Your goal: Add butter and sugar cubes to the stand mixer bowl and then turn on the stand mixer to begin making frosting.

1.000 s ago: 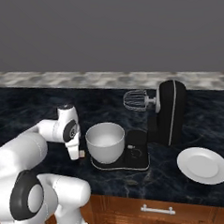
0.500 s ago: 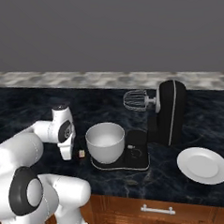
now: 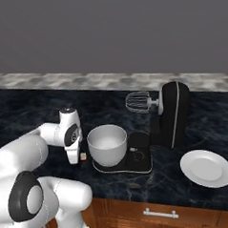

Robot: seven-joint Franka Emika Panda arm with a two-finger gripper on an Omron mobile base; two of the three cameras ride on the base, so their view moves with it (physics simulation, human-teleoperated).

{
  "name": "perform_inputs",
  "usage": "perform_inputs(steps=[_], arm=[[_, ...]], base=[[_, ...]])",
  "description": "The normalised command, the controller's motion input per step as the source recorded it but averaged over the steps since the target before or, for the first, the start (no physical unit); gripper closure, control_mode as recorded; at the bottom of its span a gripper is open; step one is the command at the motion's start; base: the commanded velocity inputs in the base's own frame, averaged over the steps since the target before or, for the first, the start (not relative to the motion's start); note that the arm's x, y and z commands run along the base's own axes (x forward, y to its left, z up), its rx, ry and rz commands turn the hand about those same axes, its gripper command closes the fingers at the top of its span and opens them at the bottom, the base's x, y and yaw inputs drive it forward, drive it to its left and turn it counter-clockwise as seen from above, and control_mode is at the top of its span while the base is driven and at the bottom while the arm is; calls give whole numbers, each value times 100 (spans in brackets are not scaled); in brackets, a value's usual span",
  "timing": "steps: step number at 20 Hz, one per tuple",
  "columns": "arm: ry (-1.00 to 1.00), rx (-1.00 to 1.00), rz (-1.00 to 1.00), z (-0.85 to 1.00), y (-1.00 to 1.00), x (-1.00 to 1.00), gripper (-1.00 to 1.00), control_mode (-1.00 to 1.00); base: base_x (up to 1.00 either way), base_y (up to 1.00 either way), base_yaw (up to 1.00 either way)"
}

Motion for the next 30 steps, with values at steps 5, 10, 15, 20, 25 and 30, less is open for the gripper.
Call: perform_inputs(steps=[5, 10, 15, 20, 25, 30], arm=[[0, 0, -1, -12, 2, 23, -100, -100], [0, 0, -4, -7, 5, 21, -100, -100], [0, 0, -4, -7, 0, 9, -100, -100], [0, 0, -3, -11, 0, 1, -100, -100], [0, 0, -2, -16, 0, 1, -100, -100], [0, 0, 0, -14, -3, 1, -100, -100]], base=[[0, 0, 0], [0, 0, 0], [0, 0, 0], [0, 0, 0], [0, 0, 0], [0, 0, 0]])
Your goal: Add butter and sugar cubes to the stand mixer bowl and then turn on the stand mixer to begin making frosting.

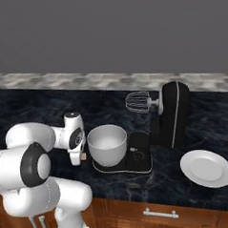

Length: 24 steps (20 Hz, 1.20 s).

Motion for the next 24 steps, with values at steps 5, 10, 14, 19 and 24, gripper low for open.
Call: perform_inputs(steps=[5, 10, 14, 19, 24], arm=[[0, 0, 0, -8, 0, 11, -100, -100], [0, 0, 0, -11, 0, 14, -100, -100], [0, 0, 0, -12, -5, 13, -100, -100], [0, 0, 0, -11, -3, 3, -100, -100], [0, 0, 0, -13, -3, 0, 100, -100]], base=[[0, 0, 0], [0, 0, 0], [0, 0, 0], [0, 0, 0], [0, 0, 0]])
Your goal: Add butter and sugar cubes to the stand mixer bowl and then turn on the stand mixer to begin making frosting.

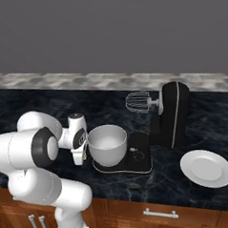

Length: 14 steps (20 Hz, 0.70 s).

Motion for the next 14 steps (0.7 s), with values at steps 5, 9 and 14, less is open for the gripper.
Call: perform_inputs(steps=[5, 9, 14], arm=[[0, 0, 0, -19, -1, 0, 100, -100], [0, 0, 0, -17, 0, 0, 100, -100], [0, 0, 0, -8, 0, 0, 100, -100]], base=[[0, 0, 0], [0, 0, 0], [0, 0, 0]])
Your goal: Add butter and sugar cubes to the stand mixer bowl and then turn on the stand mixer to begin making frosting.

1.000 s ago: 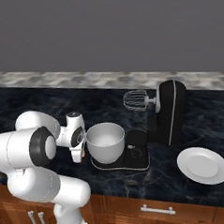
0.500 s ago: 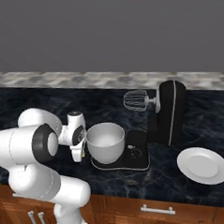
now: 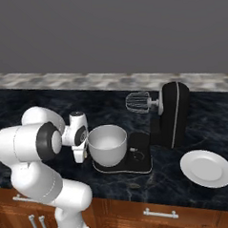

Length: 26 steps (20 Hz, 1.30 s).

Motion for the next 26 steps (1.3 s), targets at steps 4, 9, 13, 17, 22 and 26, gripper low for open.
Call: perform_inputs(steps=[4, 9, 13, 17, 22, 26], arm=[[-5, 0, -3, 1, -1, -26, 100, -100], [-11, 0, -8, 21, 0, -43, 100, -100], [-4, -1, -12, 33, 0, -24, 100, -100], [-1, -2, -15, 42, 0, -26, 100, -100], [0, -5, -16, 47, 0, -20, 100, -100], [0, -5, -15, 44, 0, -18, 100, -100]], base=[[0, 0, 0], [0, 0, 0], [0, 0, 0], [0, 0, 0], [0, 0, 0], [0, 0, 0]])
